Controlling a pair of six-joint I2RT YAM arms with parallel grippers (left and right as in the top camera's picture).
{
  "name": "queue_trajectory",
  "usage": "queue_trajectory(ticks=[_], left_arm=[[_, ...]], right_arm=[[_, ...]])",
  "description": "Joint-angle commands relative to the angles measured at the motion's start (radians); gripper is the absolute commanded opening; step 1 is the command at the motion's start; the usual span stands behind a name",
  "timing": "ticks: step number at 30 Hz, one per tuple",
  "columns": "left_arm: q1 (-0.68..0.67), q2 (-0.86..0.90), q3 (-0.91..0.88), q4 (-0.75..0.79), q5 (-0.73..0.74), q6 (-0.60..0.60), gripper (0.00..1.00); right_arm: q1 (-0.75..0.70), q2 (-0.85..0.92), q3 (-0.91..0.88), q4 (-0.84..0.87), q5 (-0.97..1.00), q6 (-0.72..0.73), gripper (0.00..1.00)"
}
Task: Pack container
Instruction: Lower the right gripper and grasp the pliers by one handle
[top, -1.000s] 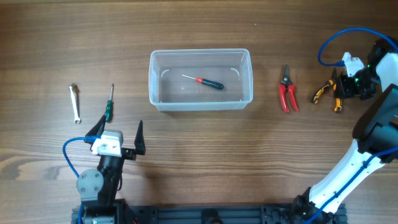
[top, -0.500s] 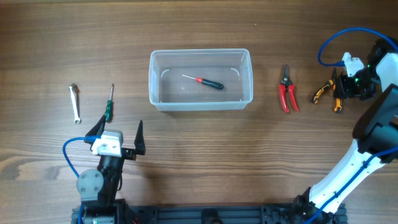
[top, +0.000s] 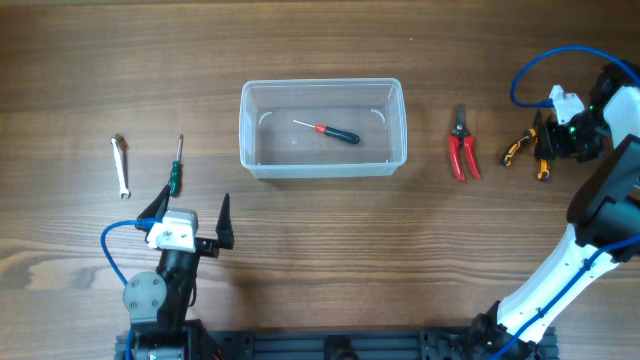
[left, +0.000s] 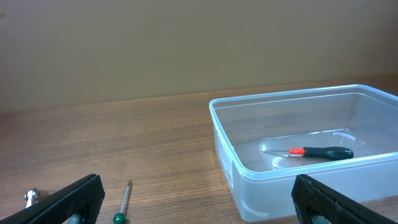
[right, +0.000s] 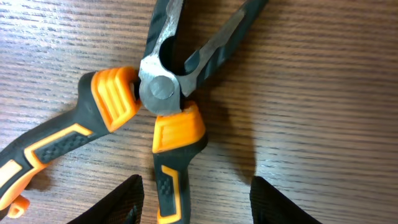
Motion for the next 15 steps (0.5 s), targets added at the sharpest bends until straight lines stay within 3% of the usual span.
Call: queue_trajectory(ticks=[1, 9, 15], left_arm=[[-0.006, -0.006, -0.006, 0.000, -0.005, 0.012, 1.00], [-0.007, -0.006, -0.006, -0.001, -0.005, 0.012, 1.00], [-0.007, -0.006, -0.006, 0.000, -0.005, 0.012, 1.00]], right_arm=[[0.000, 0.021, -0.017, 0.003, -0.002, 0.009, 0.55], [0.000, 0.021, -0.017, 0.002, -0.002, 0.010, 0.54], [0.000, 0.021, -0.017, 0.002, -0.002, 0.014, 0.27]])
